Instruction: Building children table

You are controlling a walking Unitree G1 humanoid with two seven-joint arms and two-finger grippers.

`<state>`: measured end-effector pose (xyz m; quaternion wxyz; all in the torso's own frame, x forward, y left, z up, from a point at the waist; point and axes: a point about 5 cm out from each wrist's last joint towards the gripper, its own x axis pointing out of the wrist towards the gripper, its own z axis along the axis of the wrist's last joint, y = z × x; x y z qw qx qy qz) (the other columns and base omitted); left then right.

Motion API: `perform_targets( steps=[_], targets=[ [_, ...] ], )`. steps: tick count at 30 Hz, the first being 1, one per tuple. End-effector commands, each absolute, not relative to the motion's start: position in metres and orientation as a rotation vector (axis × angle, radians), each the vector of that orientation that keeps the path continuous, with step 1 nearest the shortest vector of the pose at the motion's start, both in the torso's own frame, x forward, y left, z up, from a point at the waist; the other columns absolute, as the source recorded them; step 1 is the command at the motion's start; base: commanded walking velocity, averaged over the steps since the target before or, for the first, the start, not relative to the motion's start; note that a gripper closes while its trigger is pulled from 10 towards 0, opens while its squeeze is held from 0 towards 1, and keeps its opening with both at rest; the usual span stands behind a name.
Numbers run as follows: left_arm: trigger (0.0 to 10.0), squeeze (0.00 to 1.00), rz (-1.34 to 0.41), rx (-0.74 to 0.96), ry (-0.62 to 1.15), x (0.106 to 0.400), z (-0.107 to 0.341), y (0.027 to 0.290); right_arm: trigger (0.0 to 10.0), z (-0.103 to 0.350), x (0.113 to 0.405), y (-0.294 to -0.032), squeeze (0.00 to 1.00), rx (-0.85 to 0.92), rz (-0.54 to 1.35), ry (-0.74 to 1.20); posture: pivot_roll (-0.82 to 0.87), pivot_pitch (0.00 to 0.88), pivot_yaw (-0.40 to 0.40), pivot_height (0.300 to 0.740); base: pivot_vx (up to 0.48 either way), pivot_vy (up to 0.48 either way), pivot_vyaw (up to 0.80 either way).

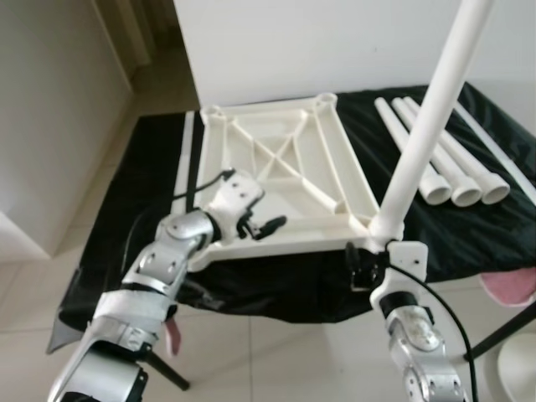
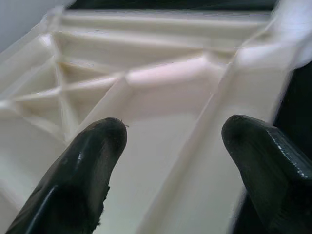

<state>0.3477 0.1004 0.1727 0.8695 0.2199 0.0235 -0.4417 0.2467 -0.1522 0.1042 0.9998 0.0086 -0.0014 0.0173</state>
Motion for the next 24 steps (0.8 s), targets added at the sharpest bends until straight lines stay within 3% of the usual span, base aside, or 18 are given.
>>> perform_targets(
  steps=[1,4,11,24],
  targets=[
    [10.0,0.00,-0.743,0.524,0.059,0.360,0.171,0.121,10.0,0.097,0.243,-0.145,0.00,0.037,0.082,0.040,-0.11,0.000,0.069,0.740,0.000,0.000,0.00],
    [10.0,0.00,-0.633,0.624,0.095,0.369,0.167,0.138,10.0,0.096,0.242,-0.146,0.00,0.034,0.083,0.046,-0.11,0.000,0.069,0.740,0.000,0.000,0.00],
    [10.0,0.00,-0.551,0.752,0.140,0.374,0.161,0.161,10.0,0.096,0.241,-0.147,0.00,0.041,0.081,0.045,-0.11,0.000,0.071,0.740,0.000,0.000,0.00],
    [10.0,0.00,-0.623,0.921,0.188,0.370,0.148,0.169,10.0,0.099,0.245,-0.158,0.00,0.045,0.053,0.038,-0.11,0.000,0.079,0.740,0.000,0.000,0.00]
  ],
)
